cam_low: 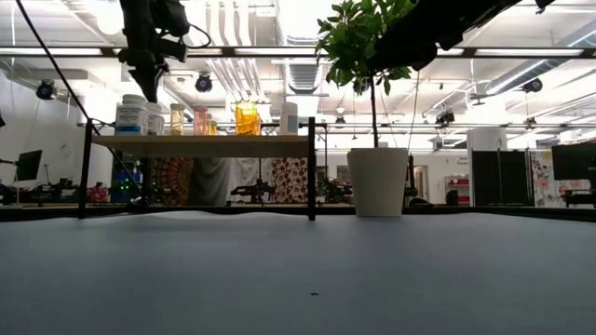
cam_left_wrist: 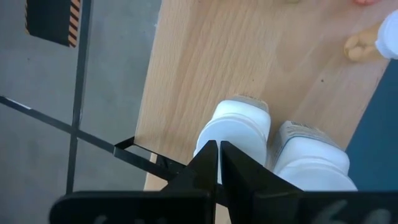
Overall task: Pick and place medicine bottles onto shelf by color
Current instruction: Put the white pill bottle on the shelf
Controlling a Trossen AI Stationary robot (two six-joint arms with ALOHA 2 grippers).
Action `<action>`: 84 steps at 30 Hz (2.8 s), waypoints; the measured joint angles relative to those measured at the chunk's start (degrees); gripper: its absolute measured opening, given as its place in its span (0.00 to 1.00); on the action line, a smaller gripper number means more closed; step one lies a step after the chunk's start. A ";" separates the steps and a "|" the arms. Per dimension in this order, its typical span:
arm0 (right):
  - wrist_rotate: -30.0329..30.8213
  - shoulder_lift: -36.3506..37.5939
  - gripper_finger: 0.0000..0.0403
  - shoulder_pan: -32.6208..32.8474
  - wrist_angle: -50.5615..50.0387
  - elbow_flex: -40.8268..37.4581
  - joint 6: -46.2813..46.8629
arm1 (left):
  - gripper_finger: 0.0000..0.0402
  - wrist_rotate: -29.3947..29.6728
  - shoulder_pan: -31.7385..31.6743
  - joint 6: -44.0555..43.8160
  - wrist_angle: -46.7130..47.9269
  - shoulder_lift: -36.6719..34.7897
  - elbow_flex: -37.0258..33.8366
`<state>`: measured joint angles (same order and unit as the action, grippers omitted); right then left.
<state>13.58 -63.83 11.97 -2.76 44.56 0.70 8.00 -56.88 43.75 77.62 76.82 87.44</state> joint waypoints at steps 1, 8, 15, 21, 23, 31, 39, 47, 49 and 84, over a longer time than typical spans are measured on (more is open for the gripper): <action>0.00 0.00 0.61 0.00 0.00 0.00 0.03 | 0.00 -0.01 0.00 -0.01 0.02 0.00 -0.11; 0.00 0.00 0.61 0.00 0.00 0.00 0.19 | 0.00 1.79 0.02 0.02 -0.27 -0.14 -1.27; 0.00 0.00 0.61 0.00 -0.02 0.00 0.40 | 0.00 4.64 0.01 0.02 -0.10 -0.26 -1.42; 0.00 0.00 0.61 0.00 -0.02 0.00 0.38 | 0.00 4.58 0.00 0.00 -0.05 -0.48 -1.47; 0.00 0.00 0.61 0.00 -0.02 0.00 0.40 | 0.00 4.52 0.00 -0.02 -0.02 -0.68 -1.34; 0.00 0.00 0.61 0.00 -0.01 0.00 0.23 | 0.00 3.65 2.21 -1.44 -1.08 -3.39 -1.16; 0.00 0.00 0.61 0.00 0.00 0.00 0.27 | 0.00 10.15 2.93 -4.45 -1.30 -5.27 -2.21; 0.00 0.00 0.61 0.00 -0.17 0.00 0.38 | 0.00 16.28 2.89 -4.46 -2.22 -4.68 -7.32; 0.00 0.00 0.61 0.00 -0.28 0.00 0.38 | 0.00 17.34 2.89 -4.46 -2.65 -4.67 -8.09; 1.45 0.00 0.61 -0.57 -2.40 4.40 -0.87 | 0.00 -1.92 15.23 -18.64 -11.96 -14.05 -8.20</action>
<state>15.04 -63.83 11.40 -5.16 48.96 -0.17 6.08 -41.65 25.11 65.66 62.76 79.24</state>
